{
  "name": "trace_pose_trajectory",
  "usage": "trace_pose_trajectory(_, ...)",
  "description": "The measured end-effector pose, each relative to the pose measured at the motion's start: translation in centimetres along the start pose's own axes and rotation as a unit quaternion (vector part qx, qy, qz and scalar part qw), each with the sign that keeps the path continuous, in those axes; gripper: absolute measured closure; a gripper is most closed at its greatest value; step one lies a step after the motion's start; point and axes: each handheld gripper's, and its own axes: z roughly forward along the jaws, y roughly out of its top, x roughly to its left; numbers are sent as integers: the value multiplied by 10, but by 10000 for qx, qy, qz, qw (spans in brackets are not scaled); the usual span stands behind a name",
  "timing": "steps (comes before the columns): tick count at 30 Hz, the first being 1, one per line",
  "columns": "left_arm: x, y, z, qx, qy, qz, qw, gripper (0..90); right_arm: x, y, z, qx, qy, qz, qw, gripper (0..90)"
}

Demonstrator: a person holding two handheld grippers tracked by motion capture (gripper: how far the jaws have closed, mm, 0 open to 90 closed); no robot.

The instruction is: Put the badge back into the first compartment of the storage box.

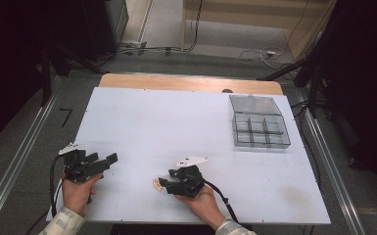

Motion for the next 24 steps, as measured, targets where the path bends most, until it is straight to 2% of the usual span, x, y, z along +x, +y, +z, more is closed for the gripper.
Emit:
trace_pose_trajectory(5, 0, 0, 0, -2, 2, -3, 10000, 137, -1, 0, 4, 134, 211, 168, 9995, 583)
trace_pose_trajectory(12, 0, 0, 0, 12, -5, 3, 10000, 137, 1, -2, 6, 264, 422, 222, 9985, 729)
trace_pose_trajectory(15, 0, 0, 0, 14, -11, 6, 10000, 137, 4, -1, 4, 168, 601, 270, 9977, 833)
trace_pose_trajectory(16, 0, 0, 0, 16, -9, 6, 10000, 137, 4, -1, 4, 168, 601, 270, 9977, 833)
trace_pose_trajectory(17, 0, 0, 0, 19, -7, 9, 10000, 137, 6, 0, 2, 159, 739, 253, 9968, 864)
trace_pose_trajectory(20, 0, 0, 0, 19, -8, 3, 10000, 137, 8, 0, 2, 161, 766, 182, 9968, 866)
trace_pose_trajectory(24, 0, 0, 0, 7, -15, 10, 10000, 137, 6, 0, -1, 105, 775, 205, 9967, 866)
